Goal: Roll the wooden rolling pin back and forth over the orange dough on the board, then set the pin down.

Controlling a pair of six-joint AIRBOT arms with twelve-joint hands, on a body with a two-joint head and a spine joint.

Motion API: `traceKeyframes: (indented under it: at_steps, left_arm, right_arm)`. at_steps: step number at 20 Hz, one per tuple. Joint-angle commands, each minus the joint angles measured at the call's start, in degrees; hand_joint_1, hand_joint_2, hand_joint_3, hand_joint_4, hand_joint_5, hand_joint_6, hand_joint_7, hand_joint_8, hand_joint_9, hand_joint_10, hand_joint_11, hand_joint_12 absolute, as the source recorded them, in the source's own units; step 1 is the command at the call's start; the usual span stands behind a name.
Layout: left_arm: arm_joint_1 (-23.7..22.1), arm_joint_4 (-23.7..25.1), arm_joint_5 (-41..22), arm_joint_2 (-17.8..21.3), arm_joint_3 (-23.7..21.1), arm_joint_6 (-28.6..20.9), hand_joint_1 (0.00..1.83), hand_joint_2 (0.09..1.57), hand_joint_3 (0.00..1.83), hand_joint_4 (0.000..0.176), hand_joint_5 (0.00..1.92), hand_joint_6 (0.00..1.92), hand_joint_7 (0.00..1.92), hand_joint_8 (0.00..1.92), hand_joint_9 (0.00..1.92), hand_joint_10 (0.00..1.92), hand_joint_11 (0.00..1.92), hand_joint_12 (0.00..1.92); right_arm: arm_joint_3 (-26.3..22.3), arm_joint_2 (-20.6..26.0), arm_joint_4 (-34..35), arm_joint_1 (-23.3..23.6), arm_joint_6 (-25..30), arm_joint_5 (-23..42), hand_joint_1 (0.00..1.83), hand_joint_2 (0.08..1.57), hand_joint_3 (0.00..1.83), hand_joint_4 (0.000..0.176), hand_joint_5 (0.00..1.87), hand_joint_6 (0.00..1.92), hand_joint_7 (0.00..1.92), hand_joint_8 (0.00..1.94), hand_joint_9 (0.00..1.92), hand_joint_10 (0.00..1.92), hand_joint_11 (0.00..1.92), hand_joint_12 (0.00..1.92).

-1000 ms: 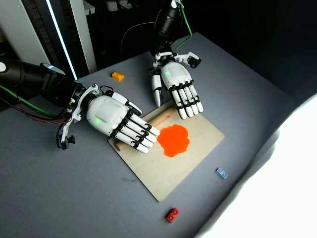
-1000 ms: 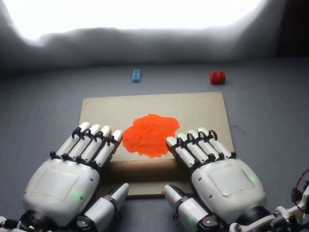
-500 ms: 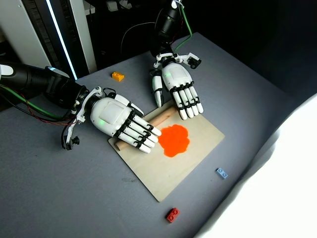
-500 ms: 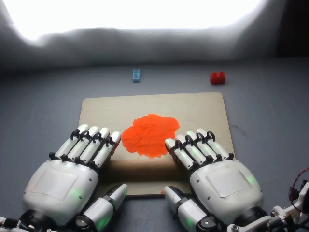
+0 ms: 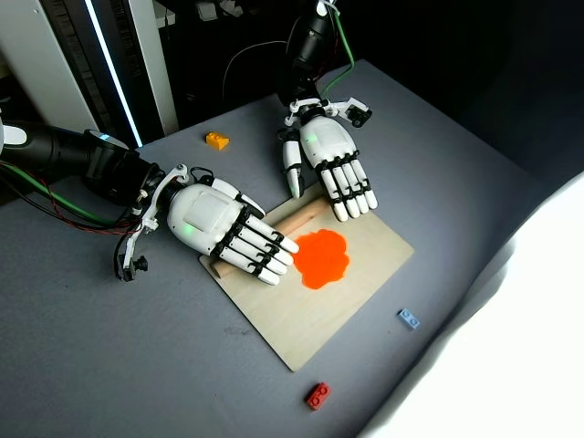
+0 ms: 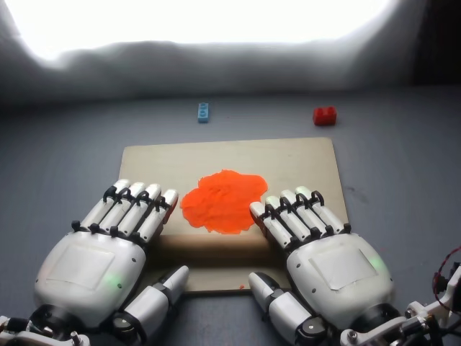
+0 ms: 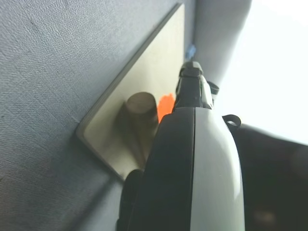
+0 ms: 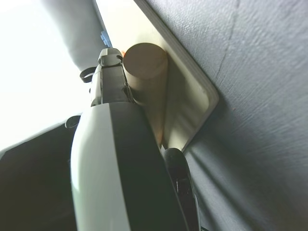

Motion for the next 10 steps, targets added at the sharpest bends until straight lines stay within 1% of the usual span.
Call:
traceKeyframes:
  at_steps: [1, 10]
  left_arm:
    - [-0.37, 2.72, -5.62, -0.04, 0.31, -0.25, 0.0, 1.48, 0.0, 0.0, 0.0, 0.0, 0.0, 0.0, 0.0, 0.0, 0.0, 0.0]
    - [-1.16, 2.7, -3.95, -0.09, 1.11, -0.33, 0.0, 1.48, 0.0, 0.0, 0.0, 0.0, 0.0, 0.0, 0.0, 0.0, 0.0, 0.0]
  right_arm:
    - [0.26, -0.11, -4.21, 0.16, 0.01, -4.82, 0.0, 1.55, 0.01, 0.0, 0.11, 0.0, 0.08, 0.0, 0.04, 0.01, 0.0, 0.0]
    - [1.73, -0.74, -4.21, 1.17, 0.5, -4.54, 0.0, 1.55, 0.0, 0.0, 0.12, 0.0, 0.08, 0.0, 0.04, 0.0, 0.0, 0.0]
